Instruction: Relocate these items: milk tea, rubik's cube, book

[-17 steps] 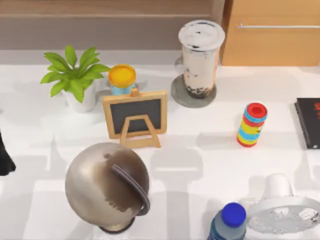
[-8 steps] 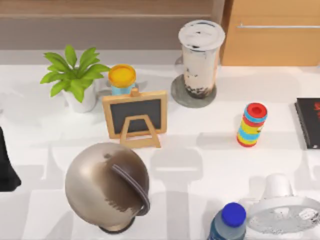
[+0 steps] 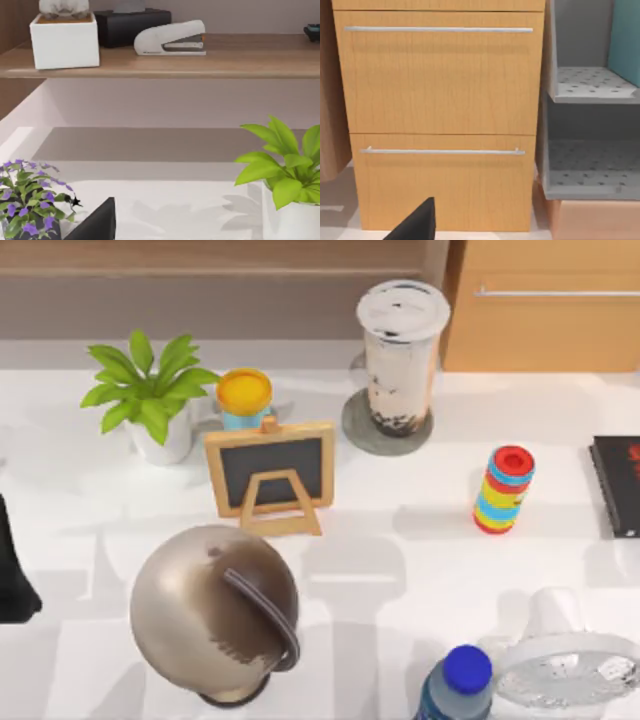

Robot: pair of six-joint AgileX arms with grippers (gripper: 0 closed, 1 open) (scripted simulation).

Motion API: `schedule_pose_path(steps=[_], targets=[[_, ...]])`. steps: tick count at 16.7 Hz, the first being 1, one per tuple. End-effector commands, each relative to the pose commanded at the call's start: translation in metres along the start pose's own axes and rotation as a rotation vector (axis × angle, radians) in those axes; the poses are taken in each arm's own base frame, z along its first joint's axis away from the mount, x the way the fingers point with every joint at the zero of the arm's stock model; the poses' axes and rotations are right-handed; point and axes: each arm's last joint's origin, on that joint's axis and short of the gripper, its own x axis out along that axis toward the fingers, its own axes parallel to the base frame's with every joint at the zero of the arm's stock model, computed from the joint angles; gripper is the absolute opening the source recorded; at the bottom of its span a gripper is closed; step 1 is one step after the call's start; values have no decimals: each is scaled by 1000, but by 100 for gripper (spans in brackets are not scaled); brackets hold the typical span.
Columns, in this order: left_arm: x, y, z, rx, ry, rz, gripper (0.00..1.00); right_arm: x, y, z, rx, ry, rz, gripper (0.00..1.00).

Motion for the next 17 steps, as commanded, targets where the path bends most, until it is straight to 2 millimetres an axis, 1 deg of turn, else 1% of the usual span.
schedule_pose_path(steps=[2,4,5,7,9,11,13,15,17], targets=[[0,0,0,0,0,0,100,15,-4,29,-6,-7,-2,100],[0,0,0,0,0,0,100,39,-11,56,-11,-4,-3,100],[0,0,0,0,0,0,100,55,-16,69,-13,0,-3,100],[0,0,0,0,0,0,100,94,-28,87,-16,13,-4,100],[0,0,0,0,0,0,100,137,-46,96,-17,28,-4,100],[0,0,0,0,0,0,100,182,-67,95,-16,42,-4,100],[0,0,0,0,0,0,100,223,-91,85,-15,53,-3,100],[0,0,0,0,0,0,100,258,-115,69,-14,58,-3,100],[0,0,0,0,0,0,100,285,-137,52,-14,58,-3,100]])
